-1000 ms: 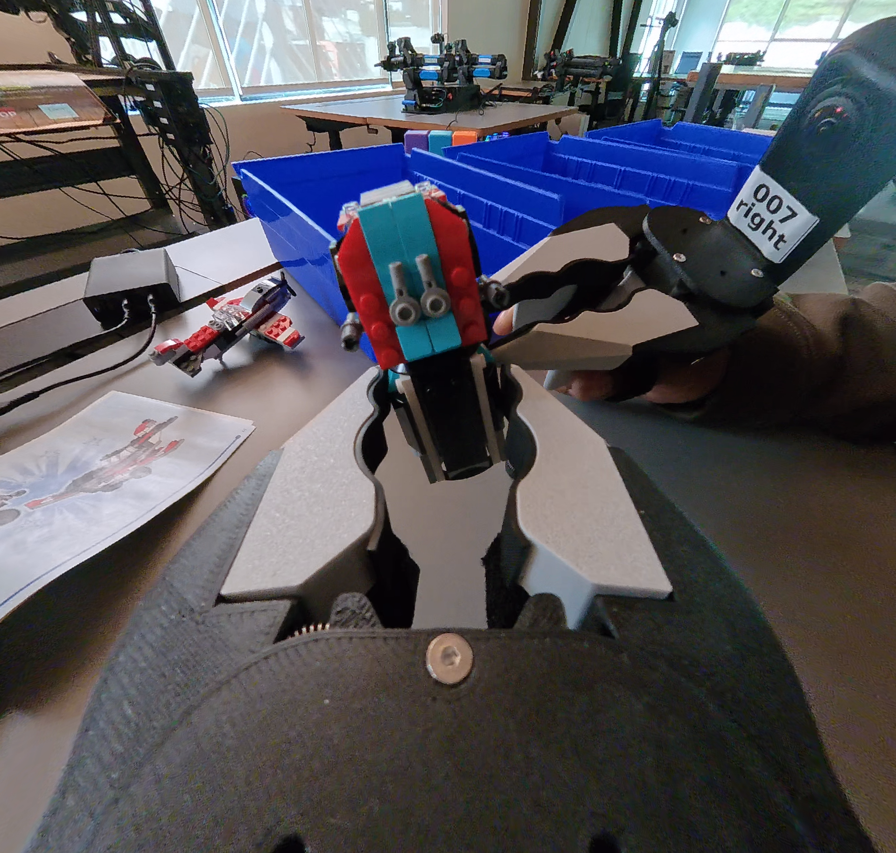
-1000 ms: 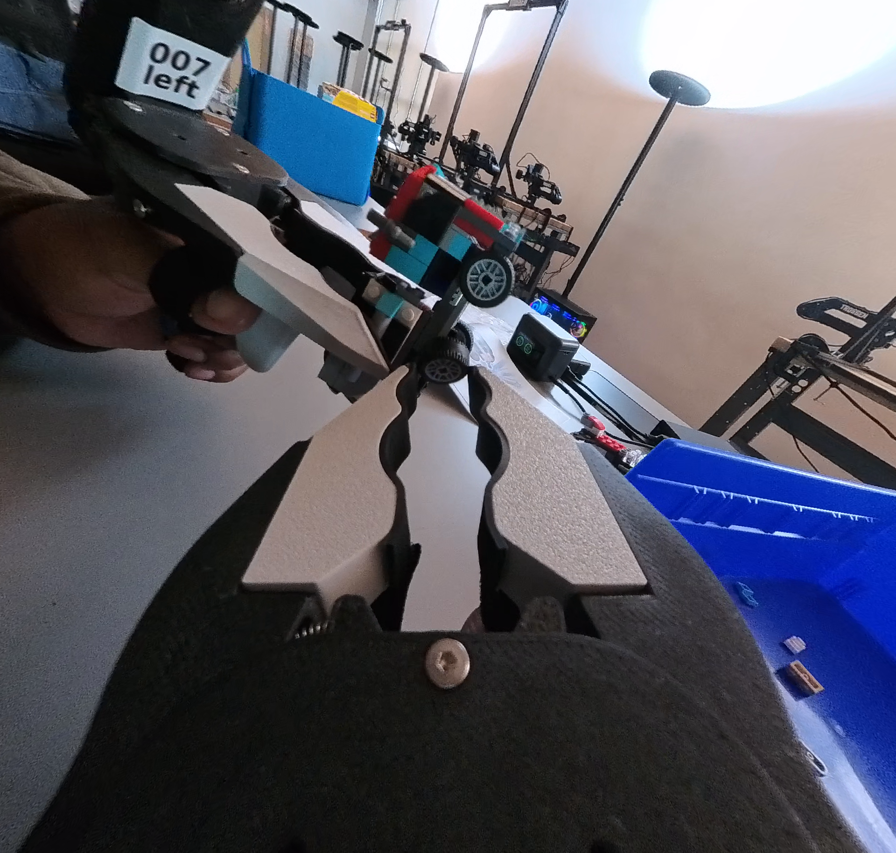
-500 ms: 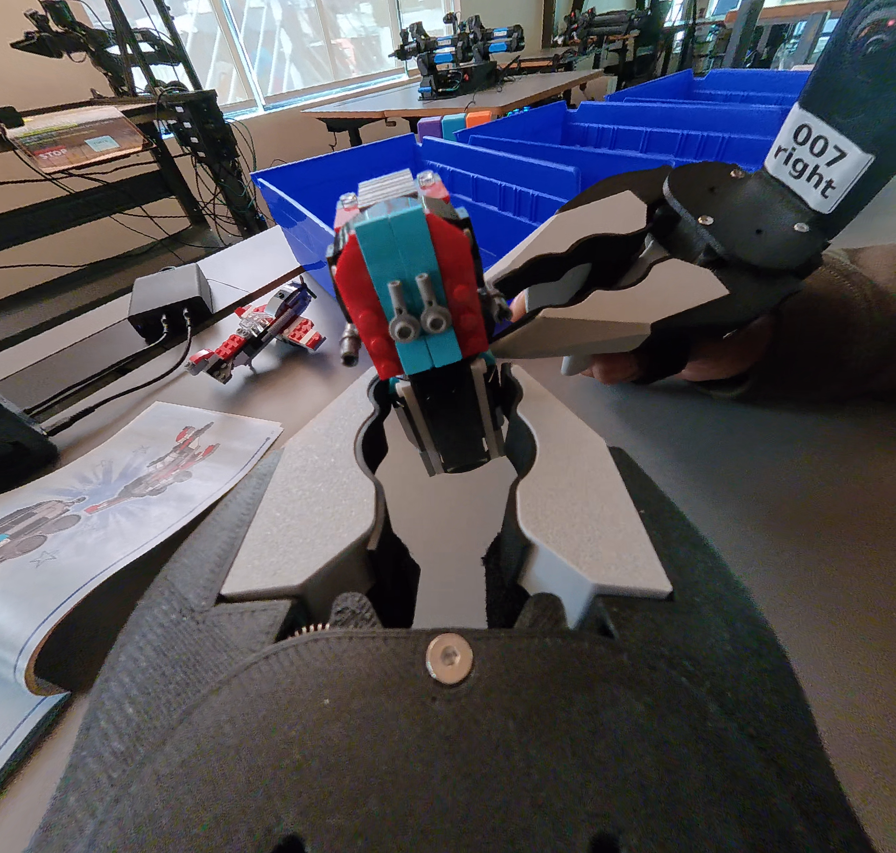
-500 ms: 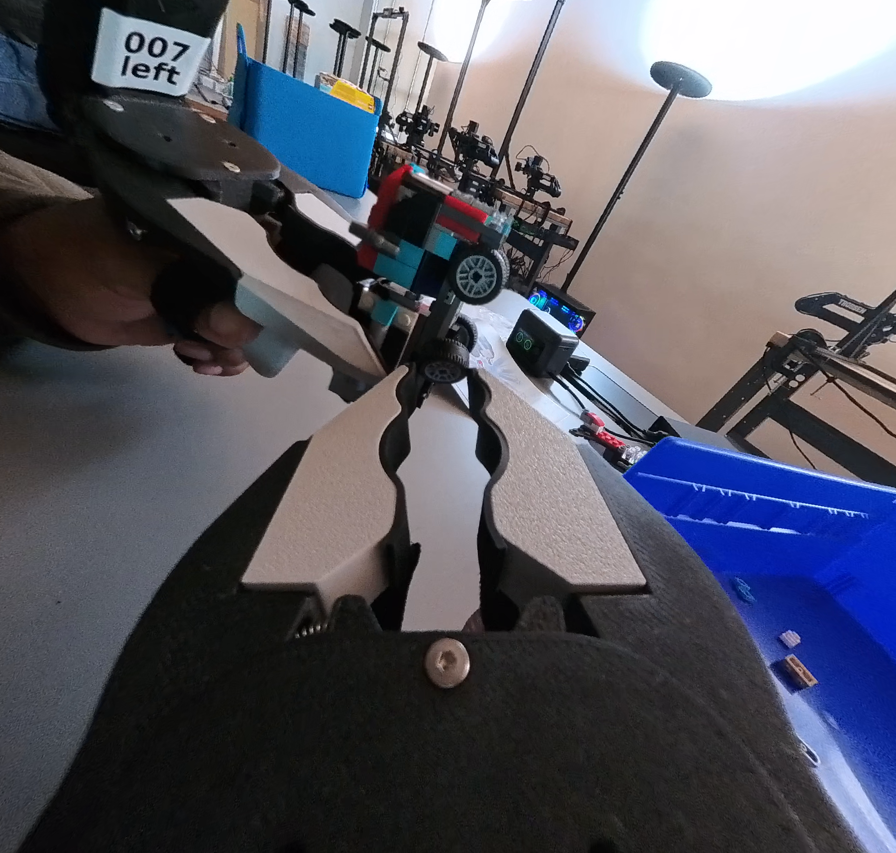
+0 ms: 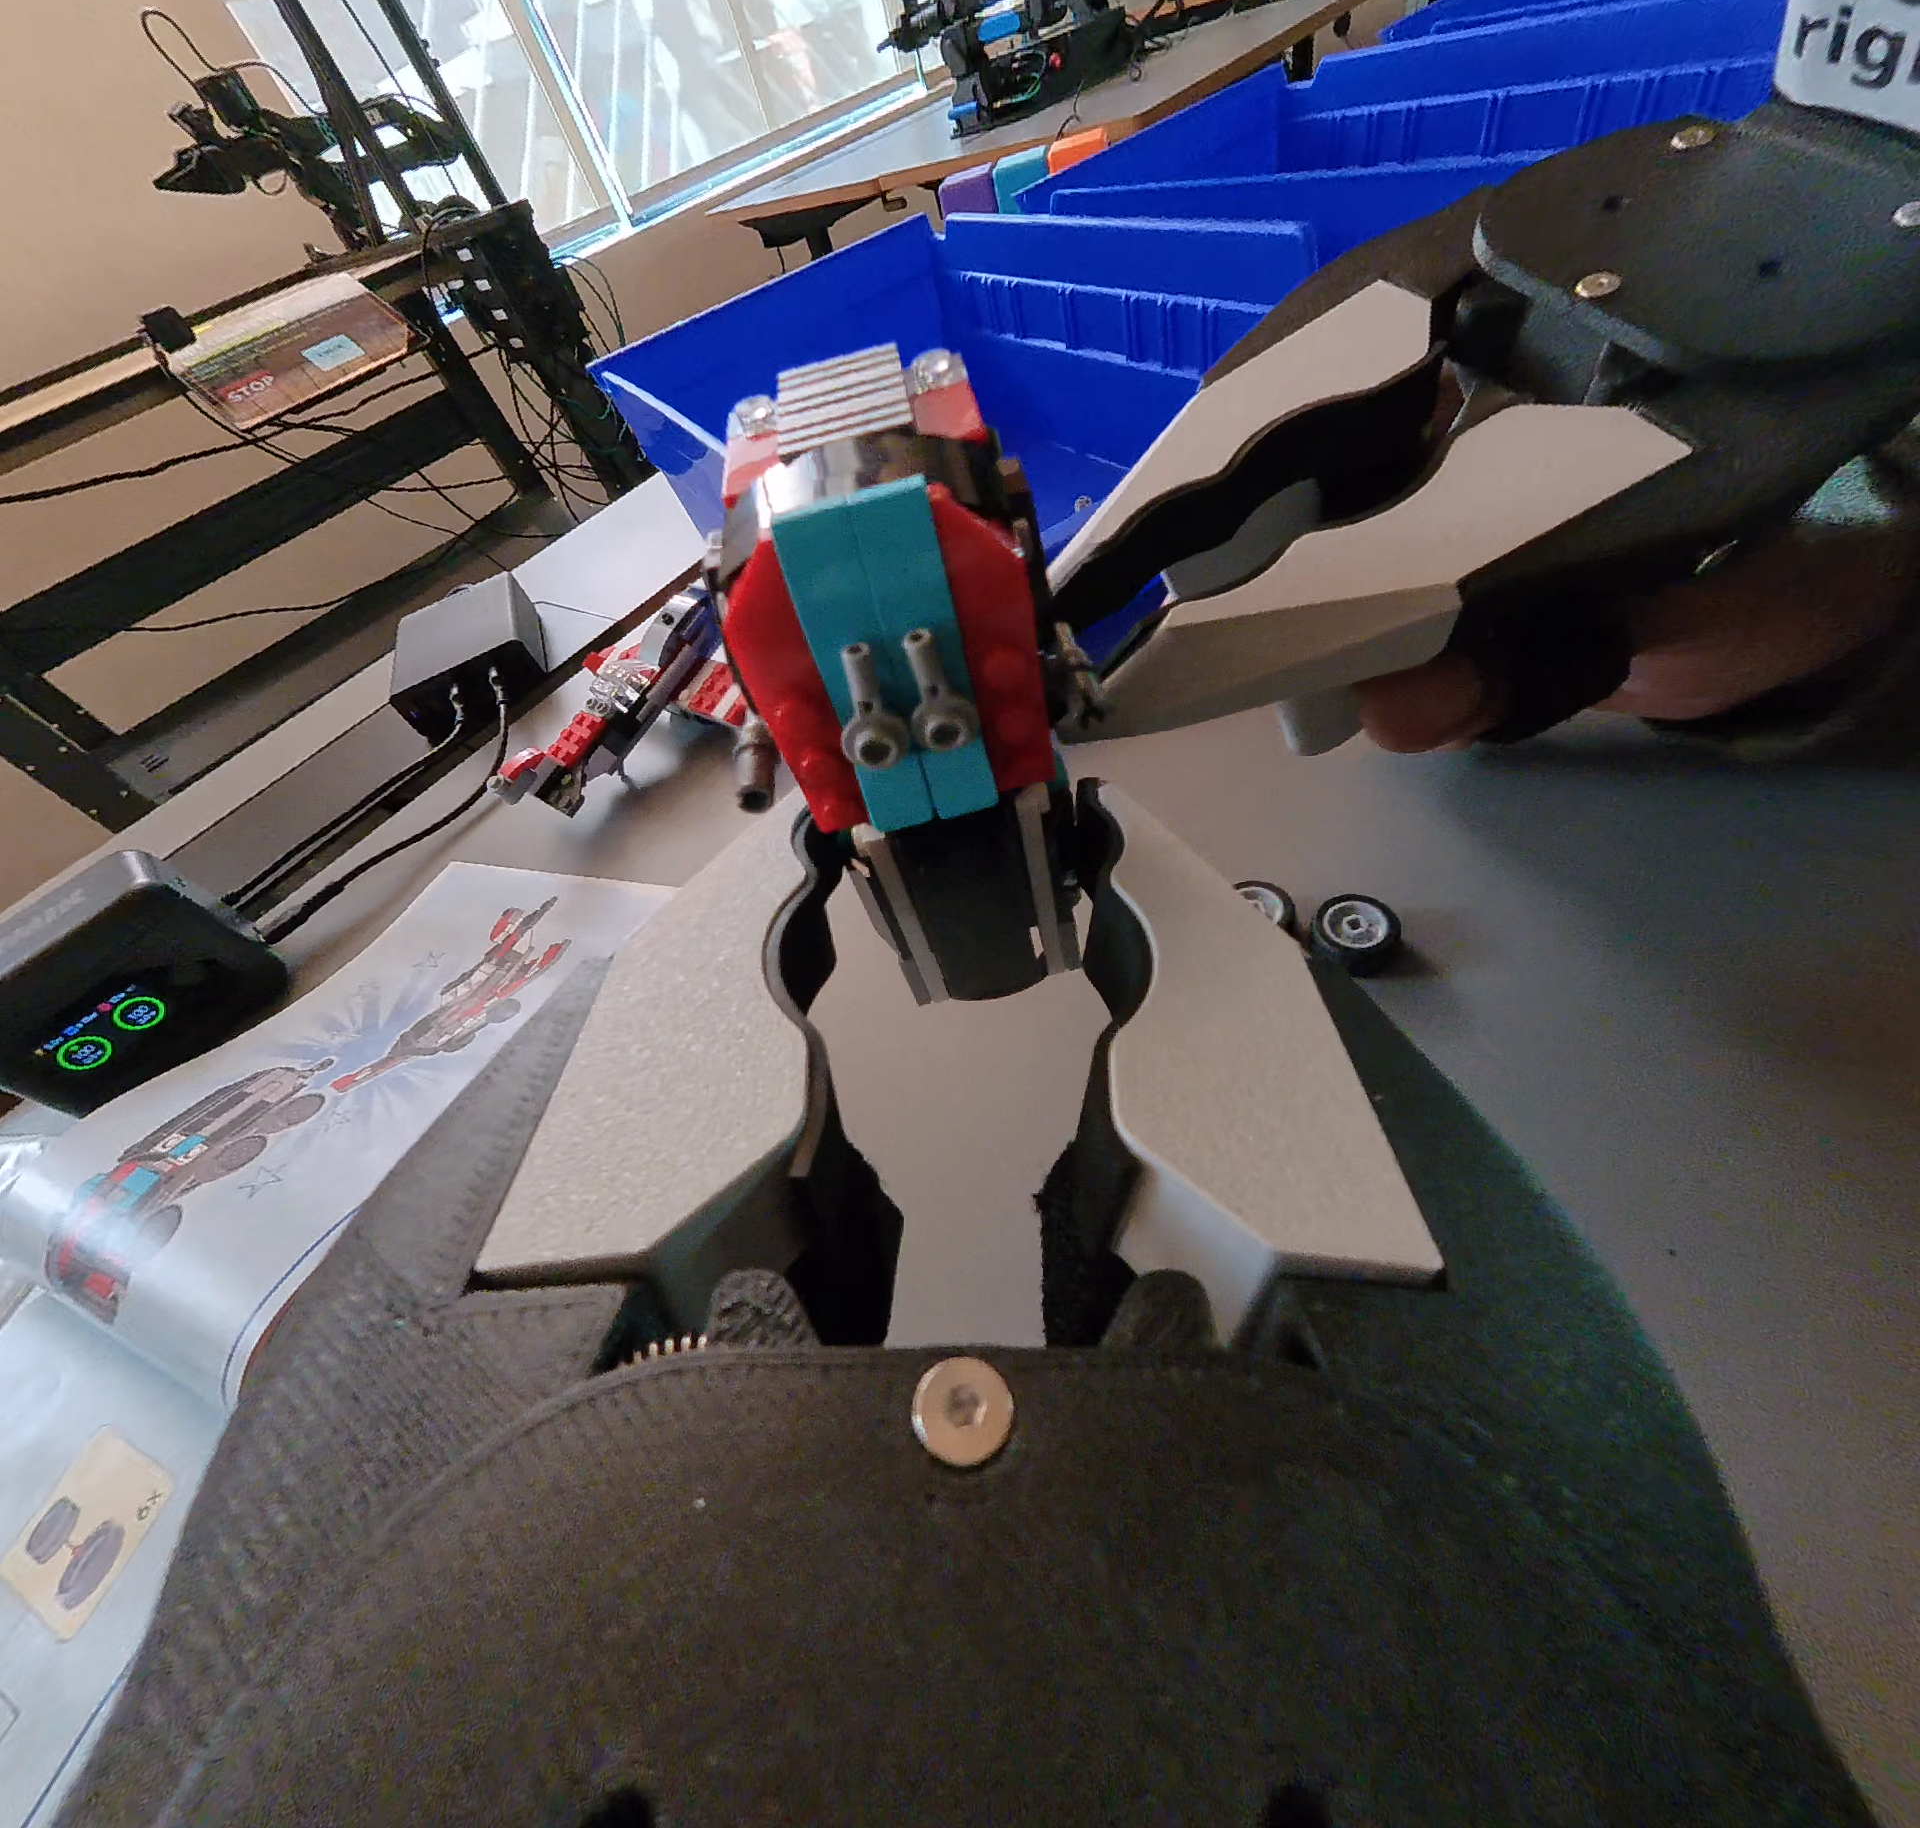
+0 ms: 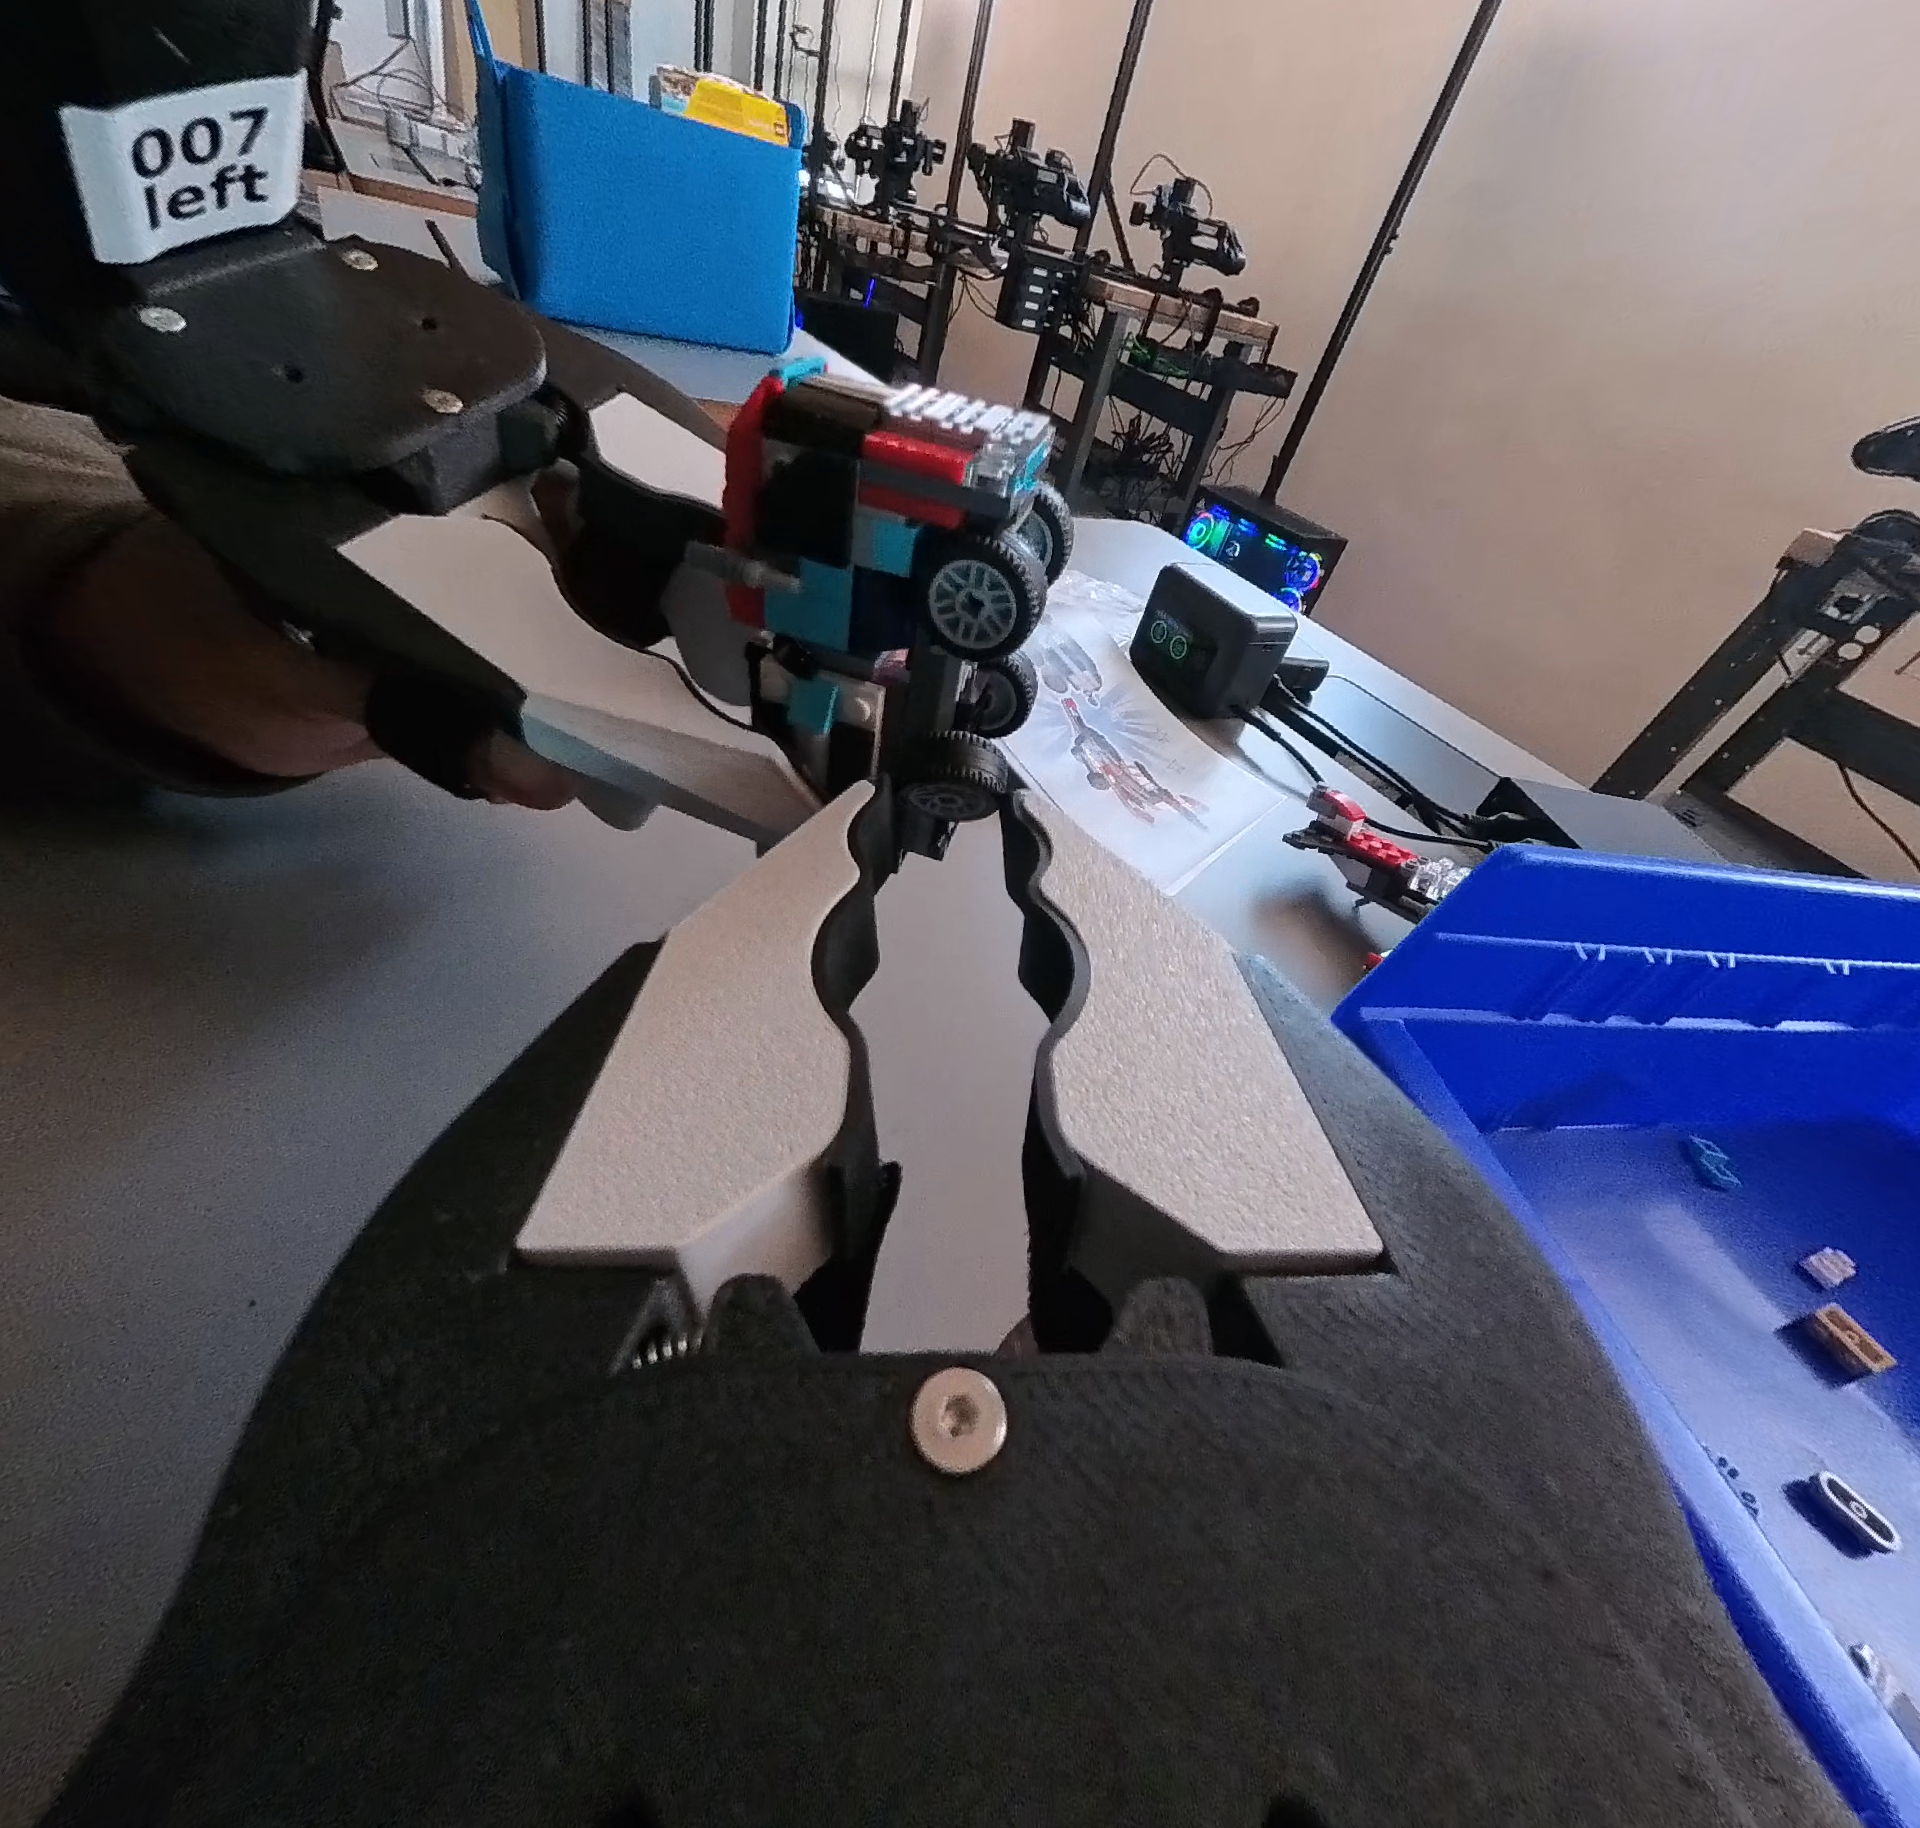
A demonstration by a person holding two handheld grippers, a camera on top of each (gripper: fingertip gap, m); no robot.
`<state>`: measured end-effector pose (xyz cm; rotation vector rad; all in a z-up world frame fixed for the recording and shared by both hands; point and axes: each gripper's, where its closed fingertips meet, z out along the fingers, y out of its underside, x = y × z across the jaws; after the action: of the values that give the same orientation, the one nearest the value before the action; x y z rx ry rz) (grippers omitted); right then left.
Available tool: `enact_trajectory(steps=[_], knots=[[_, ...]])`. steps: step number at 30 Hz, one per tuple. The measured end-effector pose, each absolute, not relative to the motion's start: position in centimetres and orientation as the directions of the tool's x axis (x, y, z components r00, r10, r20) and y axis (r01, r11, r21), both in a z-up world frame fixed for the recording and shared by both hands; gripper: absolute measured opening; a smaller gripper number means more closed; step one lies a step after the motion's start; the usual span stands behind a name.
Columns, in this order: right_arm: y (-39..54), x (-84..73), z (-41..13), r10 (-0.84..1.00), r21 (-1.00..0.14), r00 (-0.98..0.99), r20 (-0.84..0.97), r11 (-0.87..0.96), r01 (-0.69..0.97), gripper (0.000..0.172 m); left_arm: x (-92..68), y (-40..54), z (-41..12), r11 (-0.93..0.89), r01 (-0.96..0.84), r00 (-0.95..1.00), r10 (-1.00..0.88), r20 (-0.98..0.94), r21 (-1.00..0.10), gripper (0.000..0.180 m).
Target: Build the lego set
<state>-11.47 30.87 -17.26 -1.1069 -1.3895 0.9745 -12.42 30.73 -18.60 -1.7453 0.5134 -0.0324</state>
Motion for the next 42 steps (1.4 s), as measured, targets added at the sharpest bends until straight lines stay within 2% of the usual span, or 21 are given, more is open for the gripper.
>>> enact_trajectory(steps=[19, 30, 42], knots=[[30.9, -11.3, -17.4, 0.994, -0.988, -0.032, 0.109, 0.112, 0.105, 0.022, -12.4, 31.0, -19.6, -0.162, -0.380, 0.885, -0.349, -0.307, -0.911, 0.046], [31.5, -11.2, -17.4, 0.996, -0.991, 0.007, 0.093, 0.092, 0.097, 0.022, -12.8, 31.2, -19.6, -0.191, -0.267, 0.916, -0.355, -0.187, -0.945, 0.046], [31.4, -11.4, -17.6, 0.997, -0.993, -0.004, 0.075, 0.075, 0.096, 0.022, -12.4, 31.0, -18.9, -0.167, -0.231, 0.918, -0.364, -0.158, -0.958, 0.046]])
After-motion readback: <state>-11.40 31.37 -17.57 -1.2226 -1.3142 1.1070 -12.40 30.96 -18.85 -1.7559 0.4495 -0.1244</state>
